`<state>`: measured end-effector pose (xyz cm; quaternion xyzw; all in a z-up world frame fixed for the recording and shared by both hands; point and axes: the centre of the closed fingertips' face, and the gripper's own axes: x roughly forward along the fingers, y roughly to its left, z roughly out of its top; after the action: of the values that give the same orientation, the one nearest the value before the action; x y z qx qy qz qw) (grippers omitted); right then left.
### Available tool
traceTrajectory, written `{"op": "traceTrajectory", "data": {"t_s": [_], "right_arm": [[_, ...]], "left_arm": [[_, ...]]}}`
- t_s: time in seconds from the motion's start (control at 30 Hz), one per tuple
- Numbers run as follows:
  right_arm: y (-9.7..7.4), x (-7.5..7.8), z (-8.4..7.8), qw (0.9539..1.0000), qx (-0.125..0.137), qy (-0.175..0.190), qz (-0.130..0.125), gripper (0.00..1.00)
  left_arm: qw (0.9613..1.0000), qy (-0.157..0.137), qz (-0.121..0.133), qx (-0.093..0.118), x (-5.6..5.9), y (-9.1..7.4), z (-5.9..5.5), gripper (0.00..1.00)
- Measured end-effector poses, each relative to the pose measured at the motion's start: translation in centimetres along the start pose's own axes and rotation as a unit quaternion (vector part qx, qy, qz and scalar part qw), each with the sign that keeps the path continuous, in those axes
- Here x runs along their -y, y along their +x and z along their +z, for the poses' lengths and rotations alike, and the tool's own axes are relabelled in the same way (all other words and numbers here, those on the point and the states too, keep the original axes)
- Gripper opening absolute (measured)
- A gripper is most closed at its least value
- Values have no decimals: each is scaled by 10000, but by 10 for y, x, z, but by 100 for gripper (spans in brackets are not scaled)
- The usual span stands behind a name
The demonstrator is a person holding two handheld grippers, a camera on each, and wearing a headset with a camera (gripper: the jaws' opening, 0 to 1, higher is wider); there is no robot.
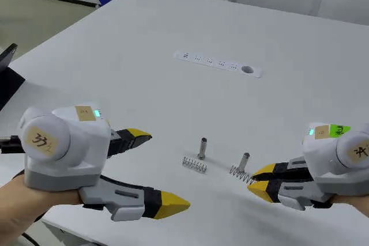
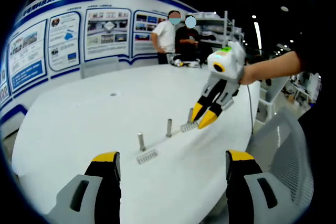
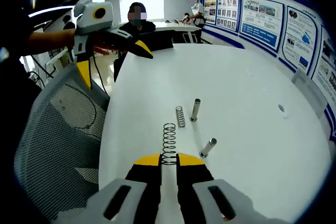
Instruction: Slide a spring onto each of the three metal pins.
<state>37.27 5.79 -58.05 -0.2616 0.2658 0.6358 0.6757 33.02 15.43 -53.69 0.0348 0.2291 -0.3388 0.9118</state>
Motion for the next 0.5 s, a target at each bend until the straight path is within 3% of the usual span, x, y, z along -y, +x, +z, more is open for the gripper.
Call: {"op": "traceTrajectory", "data": {"t_s": [0.2,0.4,0.5], "right_arm": [[-11,-15,18,9997,136,-169,113,11],[-17,-32,33,9983,338,-326,334,11],[-19,-42,38,9960,426,-608,506,11]], "left_arm": [[9995,185,-249,-89,14,17,3,83],[9983,319,-486,42,30,30,12,72],[9976,395,-565,20,36,35,11,71]]}}
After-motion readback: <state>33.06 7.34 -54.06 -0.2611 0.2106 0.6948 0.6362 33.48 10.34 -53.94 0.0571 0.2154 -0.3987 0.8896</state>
